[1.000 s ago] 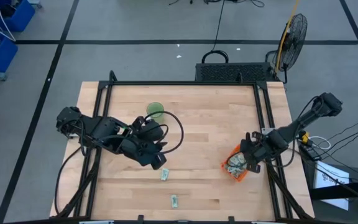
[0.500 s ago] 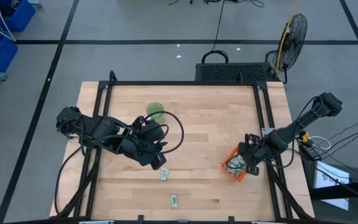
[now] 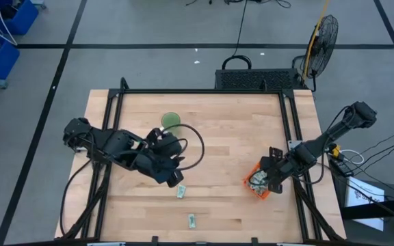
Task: Pick and place Stevia / Truvia into bins
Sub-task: Put the stevia packet into the orange basket
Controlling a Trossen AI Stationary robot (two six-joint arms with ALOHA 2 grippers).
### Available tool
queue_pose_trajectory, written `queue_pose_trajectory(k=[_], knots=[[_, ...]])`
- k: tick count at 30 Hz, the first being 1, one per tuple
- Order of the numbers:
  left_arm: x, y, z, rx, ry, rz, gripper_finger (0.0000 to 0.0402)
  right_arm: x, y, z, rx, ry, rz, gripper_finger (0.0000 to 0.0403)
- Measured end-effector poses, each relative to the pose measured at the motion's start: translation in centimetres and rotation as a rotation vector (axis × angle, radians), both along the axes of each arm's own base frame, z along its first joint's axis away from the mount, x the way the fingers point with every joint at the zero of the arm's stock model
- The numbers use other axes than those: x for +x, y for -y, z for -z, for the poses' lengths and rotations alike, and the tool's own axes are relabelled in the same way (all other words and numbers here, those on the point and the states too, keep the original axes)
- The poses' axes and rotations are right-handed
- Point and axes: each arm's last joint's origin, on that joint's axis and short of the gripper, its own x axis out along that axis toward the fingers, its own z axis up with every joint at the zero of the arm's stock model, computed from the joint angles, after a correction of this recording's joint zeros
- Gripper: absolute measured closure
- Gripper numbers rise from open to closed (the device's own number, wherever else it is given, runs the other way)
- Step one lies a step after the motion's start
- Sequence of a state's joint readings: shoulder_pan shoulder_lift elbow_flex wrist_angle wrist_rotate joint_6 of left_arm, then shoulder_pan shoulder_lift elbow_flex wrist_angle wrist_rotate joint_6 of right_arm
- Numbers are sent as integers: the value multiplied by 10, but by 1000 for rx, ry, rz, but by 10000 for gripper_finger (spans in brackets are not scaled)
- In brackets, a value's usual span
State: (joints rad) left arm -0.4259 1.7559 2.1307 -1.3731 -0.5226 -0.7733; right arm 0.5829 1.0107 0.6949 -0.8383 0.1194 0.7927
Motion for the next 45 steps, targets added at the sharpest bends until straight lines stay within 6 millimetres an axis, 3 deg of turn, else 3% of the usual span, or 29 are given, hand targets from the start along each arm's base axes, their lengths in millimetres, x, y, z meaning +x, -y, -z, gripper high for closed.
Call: queue_pose_trajectory(k=[8,16,22,28,41,45], knots=[[30,16,42,-62,-203,69,295,35,-8,-22,87,427,16,222],[66,57,115,-260,-495,180,295,58,-5,-48,85,761,0,225],[88,91,163,-363,-525,133,295,60,-3,-49,85,779,15,229],[101,123,187,-401,-435,256,295,59,-3,-49,83,771,15,231],[115,133,264,-404,-575,71,295,58,-4,-47,152,741,83,232],[116,134,279,-376,-594,47,295,56,-8,-47,173,731,78,232]])
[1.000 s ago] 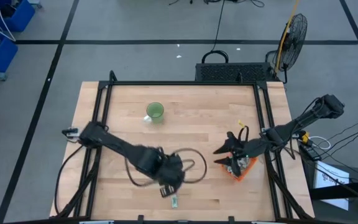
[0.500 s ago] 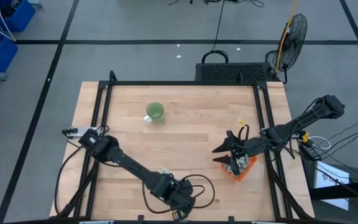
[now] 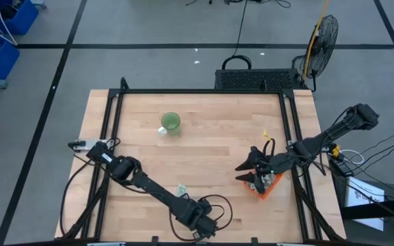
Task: Pick and place Stevia / Truvia into bins
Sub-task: Put the stevia packet into the orange basket
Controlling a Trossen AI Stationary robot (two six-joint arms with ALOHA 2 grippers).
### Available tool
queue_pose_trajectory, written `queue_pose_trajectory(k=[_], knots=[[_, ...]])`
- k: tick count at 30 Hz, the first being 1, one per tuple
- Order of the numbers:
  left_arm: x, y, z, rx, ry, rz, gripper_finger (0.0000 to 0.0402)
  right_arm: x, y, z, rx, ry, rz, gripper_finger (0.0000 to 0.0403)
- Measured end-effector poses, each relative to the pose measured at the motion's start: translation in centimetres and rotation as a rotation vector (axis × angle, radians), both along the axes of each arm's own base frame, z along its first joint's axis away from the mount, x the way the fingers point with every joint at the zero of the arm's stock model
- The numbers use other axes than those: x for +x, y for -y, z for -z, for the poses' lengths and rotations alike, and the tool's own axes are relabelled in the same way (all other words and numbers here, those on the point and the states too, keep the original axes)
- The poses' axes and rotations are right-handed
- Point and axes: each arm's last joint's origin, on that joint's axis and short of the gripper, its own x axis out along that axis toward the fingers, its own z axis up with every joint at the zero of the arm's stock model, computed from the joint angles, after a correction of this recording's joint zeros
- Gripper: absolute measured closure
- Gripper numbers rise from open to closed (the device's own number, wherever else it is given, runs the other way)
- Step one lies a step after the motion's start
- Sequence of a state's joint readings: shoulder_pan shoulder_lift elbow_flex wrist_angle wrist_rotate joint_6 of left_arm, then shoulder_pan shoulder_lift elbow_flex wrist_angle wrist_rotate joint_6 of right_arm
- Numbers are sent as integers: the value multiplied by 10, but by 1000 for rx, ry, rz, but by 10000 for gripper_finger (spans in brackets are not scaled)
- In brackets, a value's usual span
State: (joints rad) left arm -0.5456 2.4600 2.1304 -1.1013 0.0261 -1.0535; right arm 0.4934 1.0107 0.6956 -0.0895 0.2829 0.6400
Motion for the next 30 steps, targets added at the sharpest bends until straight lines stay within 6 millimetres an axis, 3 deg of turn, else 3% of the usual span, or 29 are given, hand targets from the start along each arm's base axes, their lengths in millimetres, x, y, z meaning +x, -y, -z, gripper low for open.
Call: queue_pose_trajectory(k=[7,13,20,26,30], knots=[[4,-4,5,-23,-24,3,307,-4,-8,0,1,0,-44,232],[8,-13,5,-41,-36,43,392,-5,-10,0,0,1,-52,232],[13,-20,-1,-67,-16,89,397,-5,-10,0,-3,2,-54,232],[13,-35,-44,-48,105,97,397,-7,-9,1,1,-23,-67,232],[17,-47,-71,-5,221,72,399,-16,-8,8,90,-169,-102,232]])
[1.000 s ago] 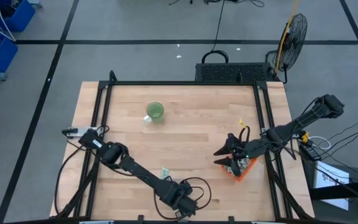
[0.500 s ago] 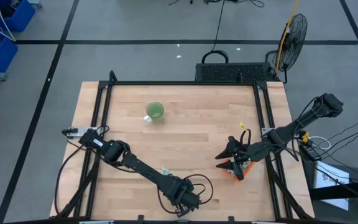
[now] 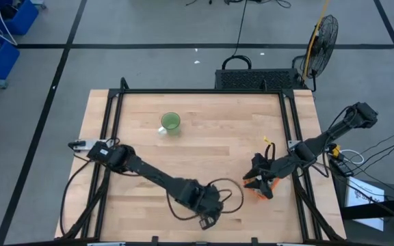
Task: Pick and place Stevia / Truvia into bins
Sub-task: Put the stevia packet into the orange basket
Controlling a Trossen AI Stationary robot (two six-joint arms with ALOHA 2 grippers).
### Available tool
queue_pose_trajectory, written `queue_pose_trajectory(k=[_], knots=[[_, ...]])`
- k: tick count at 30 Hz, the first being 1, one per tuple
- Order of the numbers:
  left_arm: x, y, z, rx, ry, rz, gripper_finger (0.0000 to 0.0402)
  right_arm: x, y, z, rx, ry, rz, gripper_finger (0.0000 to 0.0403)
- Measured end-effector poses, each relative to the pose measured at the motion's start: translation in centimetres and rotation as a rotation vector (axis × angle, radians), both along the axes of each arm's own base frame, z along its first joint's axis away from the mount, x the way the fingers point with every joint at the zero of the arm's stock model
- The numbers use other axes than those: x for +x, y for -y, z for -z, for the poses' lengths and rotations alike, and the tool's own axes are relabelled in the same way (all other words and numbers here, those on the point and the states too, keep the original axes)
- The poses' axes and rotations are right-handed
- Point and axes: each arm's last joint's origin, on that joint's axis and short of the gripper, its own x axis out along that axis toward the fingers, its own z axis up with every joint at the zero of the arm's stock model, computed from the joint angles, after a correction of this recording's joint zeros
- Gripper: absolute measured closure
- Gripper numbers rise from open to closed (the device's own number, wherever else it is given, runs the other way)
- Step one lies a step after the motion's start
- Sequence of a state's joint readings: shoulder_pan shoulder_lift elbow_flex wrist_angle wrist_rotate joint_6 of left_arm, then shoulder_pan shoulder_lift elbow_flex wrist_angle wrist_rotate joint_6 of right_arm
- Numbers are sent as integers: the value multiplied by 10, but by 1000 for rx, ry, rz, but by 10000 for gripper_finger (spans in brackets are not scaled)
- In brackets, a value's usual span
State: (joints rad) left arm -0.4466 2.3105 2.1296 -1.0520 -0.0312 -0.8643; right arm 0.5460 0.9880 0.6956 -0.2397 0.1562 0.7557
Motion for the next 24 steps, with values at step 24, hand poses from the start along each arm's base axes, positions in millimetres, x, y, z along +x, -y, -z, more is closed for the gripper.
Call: queue_pose_trajectory(k=[24], knots=[[113,-127,-15,-93,817,-289,399,-90,-16,33,134,-944,122,232]])
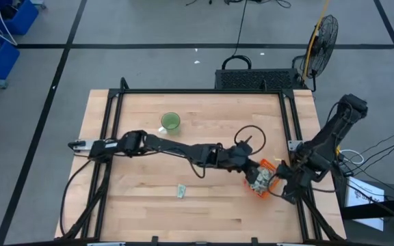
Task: Pick and place Stevia / Truvia into bins
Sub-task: Put the stevia packet into the orange basket
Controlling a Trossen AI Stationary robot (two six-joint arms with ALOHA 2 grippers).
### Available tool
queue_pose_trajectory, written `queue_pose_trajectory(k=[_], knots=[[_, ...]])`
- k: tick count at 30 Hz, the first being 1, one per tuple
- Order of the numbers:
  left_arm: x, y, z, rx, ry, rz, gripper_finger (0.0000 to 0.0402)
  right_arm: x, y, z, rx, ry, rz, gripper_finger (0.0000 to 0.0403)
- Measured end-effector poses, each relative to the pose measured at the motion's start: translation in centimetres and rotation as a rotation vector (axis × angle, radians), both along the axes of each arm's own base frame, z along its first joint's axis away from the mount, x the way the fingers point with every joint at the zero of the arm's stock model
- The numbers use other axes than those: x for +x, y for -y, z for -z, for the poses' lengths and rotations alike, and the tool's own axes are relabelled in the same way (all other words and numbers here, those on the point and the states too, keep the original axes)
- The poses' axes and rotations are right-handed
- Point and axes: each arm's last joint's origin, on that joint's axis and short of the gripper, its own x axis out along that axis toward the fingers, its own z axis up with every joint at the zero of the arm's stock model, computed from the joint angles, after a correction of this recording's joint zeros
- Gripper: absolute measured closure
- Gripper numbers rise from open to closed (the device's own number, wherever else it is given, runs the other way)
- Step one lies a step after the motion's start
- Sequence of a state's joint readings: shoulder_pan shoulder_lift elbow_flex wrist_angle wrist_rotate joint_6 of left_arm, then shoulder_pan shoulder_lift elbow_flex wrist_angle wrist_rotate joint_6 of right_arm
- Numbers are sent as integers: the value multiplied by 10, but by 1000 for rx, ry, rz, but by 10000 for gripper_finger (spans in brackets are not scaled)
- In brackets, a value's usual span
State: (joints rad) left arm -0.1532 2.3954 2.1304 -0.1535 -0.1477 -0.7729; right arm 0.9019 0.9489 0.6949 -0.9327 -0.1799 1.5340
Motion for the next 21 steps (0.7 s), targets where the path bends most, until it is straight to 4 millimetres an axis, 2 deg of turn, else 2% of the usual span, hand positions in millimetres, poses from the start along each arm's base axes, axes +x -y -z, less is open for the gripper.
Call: queue_pose_trajectory(k=[9,15,21], knots=[[10,14,45,-33,-49,75,393,-3,2,1,-75,32,13,232],[6,29,50,72,-86,136,391,-3,2,1,-78,36,-3,232],[5,34,48,102,-72,155,334,-3,2,1,-77,40,-3,232]])
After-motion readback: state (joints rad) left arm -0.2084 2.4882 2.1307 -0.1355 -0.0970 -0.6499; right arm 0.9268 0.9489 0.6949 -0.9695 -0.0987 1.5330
